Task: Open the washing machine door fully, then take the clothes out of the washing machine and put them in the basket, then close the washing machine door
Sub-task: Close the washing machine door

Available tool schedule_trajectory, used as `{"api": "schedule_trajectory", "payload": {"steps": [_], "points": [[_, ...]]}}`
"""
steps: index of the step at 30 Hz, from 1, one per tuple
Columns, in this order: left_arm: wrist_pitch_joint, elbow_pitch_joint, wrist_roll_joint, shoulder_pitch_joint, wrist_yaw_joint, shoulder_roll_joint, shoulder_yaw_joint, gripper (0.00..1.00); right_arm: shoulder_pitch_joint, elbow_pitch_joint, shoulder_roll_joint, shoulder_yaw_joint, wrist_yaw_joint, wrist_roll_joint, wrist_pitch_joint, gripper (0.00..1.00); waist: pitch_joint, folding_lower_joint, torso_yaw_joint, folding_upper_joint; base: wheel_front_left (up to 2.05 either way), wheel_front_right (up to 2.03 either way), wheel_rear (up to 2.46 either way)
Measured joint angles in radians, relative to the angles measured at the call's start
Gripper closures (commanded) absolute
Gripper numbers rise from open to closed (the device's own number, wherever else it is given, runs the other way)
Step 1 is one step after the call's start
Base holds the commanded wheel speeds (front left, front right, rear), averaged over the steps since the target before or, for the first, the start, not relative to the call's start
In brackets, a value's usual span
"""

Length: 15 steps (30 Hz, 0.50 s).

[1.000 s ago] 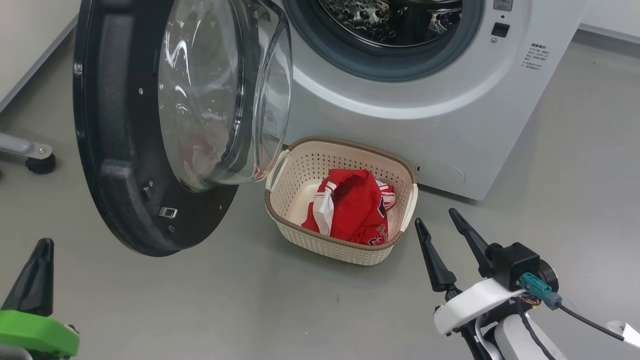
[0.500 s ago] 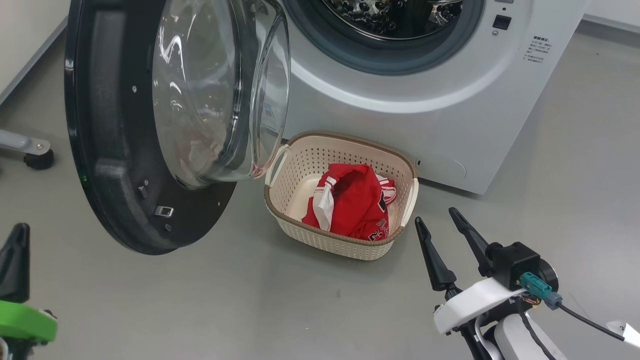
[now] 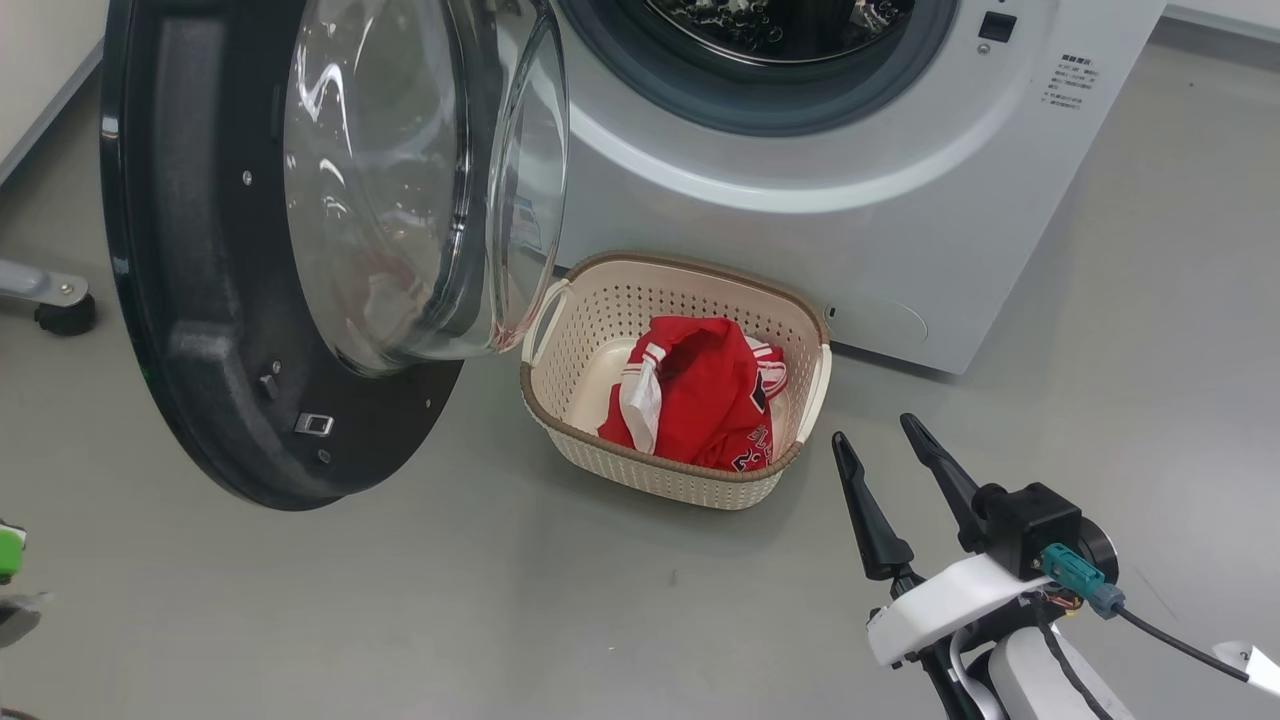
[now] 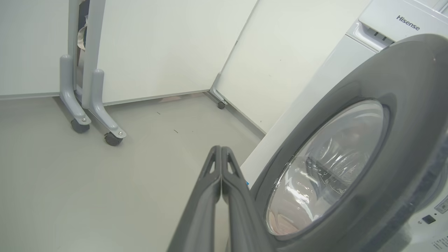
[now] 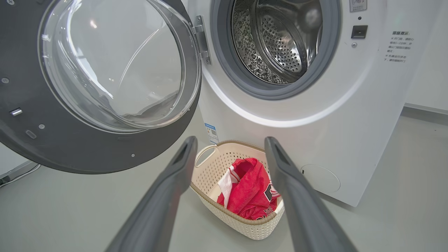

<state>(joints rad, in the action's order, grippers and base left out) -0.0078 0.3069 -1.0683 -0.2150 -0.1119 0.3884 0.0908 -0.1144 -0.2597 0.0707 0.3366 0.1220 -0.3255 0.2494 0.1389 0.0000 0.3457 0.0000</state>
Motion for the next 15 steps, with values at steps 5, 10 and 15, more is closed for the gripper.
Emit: {"api": "schedule_trajectory", "payload": {"steps": [5, 10, 15], "points": [[0.1, 0.016, -0.204, -0.041, 0.024, -0.069, 0.064, 1.0, 0.0, 0.0, 0.0, 0.0, 0.0, 0.0, 0.0, 0.0, 0.005, 0.0, -0.005, 0.0, 0.0, 0.0, 0.0], [0.216, 0.031, -0.398, -0.087, 0.072, -0.125, 0.123, 1.0, 0.0, 0.0, 0.0, -0.001, 0.0, 0.0, 0.0, 0.0, 0.008, 0.0, -0.011, 0.0, 0.0, 0.0, 0.0], [0.318, 0.043, -0.521, -0.109, 0.141, -0.146, 0.163, 1.0, 0.0, 0.0, 0.0, -0.002, 0.0, 0.0, 0.0, 0.0, 0.012, 0.0, -0.015, 0.0, 0.0, 0.0, 0.0]]}}
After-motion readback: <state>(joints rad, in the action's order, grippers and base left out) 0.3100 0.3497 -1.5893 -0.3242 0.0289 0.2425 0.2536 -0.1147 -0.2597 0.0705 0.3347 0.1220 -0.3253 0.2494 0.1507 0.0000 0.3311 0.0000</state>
